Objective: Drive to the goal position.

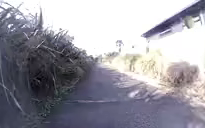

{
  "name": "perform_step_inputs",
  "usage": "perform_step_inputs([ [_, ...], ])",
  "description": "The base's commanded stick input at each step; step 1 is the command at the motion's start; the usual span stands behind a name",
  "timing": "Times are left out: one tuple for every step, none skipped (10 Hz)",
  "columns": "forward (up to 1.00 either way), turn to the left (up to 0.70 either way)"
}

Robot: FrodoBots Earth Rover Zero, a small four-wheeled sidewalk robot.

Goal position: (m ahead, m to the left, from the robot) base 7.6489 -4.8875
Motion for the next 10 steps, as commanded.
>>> perform_step_inputs([
  [0.45,0.0],
  [0.45,0.0],
  [0.45,0.0],
  [0.45,0.0],
  [0.45,0.0],
  [0.45,-0.01],
  [0.45,-0.1],
  [0.45,-0.19],
  [0.45,-0.23],
  [0.45,-0.25],
])
